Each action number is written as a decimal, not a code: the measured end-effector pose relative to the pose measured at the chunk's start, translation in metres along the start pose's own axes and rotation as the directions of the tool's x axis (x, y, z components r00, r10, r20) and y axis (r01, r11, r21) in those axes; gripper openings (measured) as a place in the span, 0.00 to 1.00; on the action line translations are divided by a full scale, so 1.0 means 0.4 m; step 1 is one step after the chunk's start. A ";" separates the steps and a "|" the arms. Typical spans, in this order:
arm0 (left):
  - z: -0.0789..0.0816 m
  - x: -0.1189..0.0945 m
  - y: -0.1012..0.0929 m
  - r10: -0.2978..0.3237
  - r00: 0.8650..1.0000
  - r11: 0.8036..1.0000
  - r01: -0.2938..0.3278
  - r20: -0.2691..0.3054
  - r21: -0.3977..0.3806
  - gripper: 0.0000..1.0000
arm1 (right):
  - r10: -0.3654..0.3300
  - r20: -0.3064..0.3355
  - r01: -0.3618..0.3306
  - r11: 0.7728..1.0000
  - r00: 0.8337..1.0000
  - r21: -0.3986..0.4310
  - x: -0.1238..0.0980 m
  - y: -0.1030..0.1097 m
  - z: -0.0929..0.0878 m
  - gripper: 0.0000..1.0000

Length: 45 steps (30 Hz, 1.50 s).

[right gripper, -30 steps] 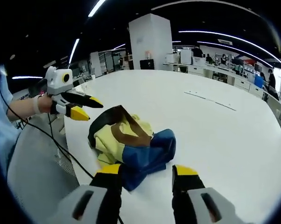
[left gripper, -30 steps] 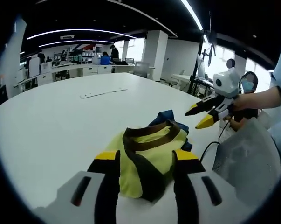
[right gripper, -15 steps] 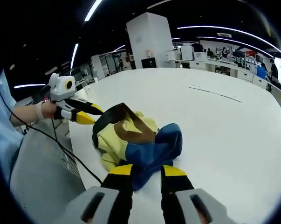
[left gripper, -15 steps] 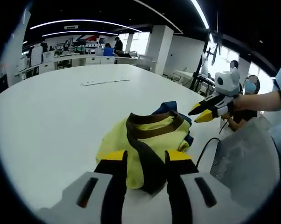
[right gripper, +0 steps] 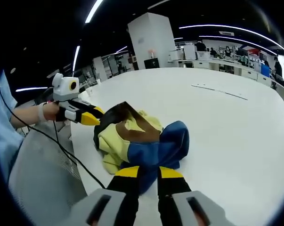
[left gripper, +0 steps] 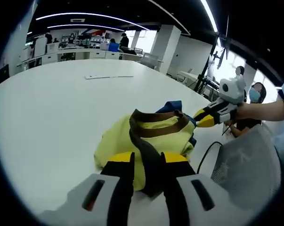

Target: Fold the garment on the visible template until the final outline fits inside the template.

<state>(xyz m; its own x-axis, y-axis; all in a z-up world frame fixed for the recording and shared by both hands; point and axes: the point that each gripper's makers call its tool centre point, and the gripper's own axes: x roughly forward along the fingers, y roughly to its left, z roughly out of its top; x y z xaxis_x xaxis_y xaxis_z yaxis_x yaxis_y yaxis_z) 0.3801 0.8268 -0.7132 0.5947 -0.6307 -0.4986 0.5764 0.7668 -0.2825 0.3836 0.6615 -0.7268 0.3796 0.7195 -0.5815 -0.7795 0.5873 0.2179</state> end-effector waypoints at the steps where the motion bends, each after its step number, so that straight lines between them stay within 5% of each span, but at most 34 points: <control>1: 0.000 0.003 -0.004 -0.007 1.000 1.000 0.007 -0.001 -0.005 0.17 | 0.001 0.002 -0.001 1.000 1.000 0.006 0.004 0.001 0.000 0.09; 9: 0.006 0.011 -0.006 0.007 1.000 0.999 -0.006 0.010 -0.049 0.01 | -0.018 0.036 0.019 1.000 0.999 -0.017 0.004 0.009 0.016 0.00; 17: 0.039 -0.030 0.007 0.036 0.999 0.999 -0.036 0.041 -0.008 0.00 | -0.068 0.080 0.074 0.995 0.994 -0.072 -0.046 0.000 0.064 0.00; 34: 0.272 -0.181 0.040 0.102 0.967 0.991 -0.119 0.234 0.059 0.00 | -0.158 0.206 0.202 0.956 0.966 -0.214 -0.182 0.010 0.218 0.00; 45: 0.438 -0.264 0.011 0.076 0.931 0.986 -0.123 0.357 0.111 0.00 | -0.147 0.419 0.249 0.947 0.896 -0.201 -0.325 0.073 0.414 0.00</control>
<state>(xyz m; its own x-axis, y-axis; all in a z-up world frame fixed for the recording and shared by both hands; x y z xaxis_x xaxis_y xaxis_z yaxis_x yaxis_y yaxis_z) 0.4180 0.8759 -0.5182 0.7976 -0.5716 -0.1926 0.5577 0.8205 -0.1258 0.3939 0.6464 -0.5151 0.6637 0.7136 -0.2242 -0.7437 0.6616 -0.0959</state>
